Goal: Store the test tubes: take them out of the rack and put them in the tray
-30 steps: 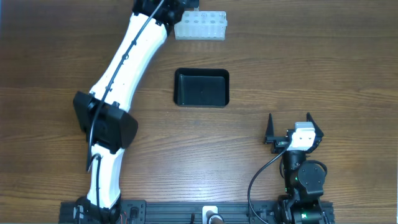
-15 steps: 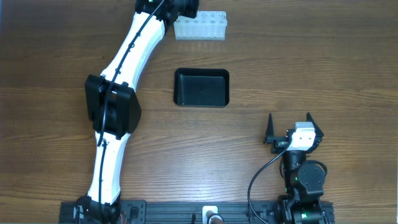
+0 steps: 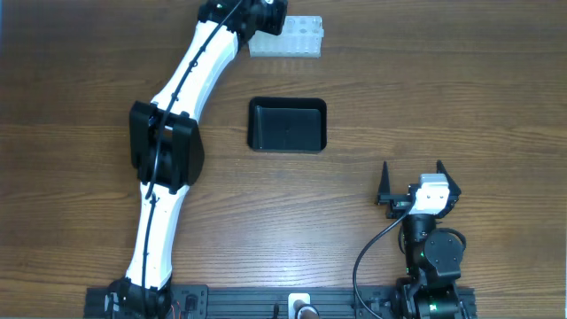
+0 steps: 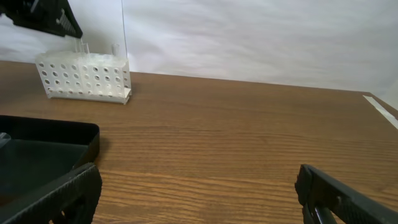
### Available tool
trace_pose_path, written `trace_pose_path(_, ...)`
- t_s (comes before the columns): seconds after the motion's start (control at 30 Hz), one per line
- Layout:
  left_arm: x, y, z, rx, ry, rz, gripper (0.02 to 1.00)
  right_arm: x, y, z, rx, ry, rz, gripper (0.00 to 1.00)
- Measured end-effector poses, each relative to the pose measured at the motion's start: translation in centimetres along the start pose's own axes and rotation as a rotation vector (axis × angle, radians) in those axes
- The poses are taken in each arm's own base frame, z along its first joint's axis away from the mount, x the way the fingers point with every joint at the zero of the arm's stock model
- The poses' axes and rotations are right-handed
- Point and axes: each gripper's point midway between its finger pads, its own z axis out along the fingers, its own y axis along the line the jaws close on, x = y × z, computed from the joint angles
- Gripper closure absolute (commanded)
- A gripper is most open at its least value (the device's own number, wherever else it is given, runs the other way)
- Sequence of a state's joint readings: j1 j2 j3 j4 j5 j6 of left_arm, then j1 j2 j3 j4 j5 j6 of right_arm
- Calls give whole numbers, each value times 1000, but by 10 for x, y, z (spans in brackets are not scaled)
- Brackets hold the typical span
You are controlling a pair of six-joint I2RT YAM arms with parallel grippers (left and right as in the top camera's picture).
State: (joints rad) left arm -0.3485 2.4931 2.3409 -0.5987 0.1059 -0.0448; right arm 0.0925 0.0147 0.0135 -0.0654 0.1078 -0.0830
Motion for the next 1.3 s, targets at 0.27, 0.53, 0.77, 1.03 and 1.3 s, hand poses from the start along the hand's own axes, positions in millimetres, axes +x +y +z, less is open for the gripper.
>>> trace_pose_path(0.27, -3, 2, 4, 0, -19, 0, 553, 0, 0, 0, 0, 0, 0, 7)
trace_pose_path(0.53, -10, 0, 5, 12, -50, 4, 560, 0, 0, 0, 0, 0, 0, 9)
trace_pose_path(0.77, -5, 0, 12, 16, -45, 4, 647, 0, 0, 0, 0, 0, 0, 9)
trace_pose_path(1.03, -1, 0, 18, 20, -43, 4, 739, 0, 0, 0, 0, 0, 1, 9)
trace_pose_path(1.3, -2, -3, 18, 34, -44, 4, 783, 0, 0, 0, 0, 0, 0, 9)
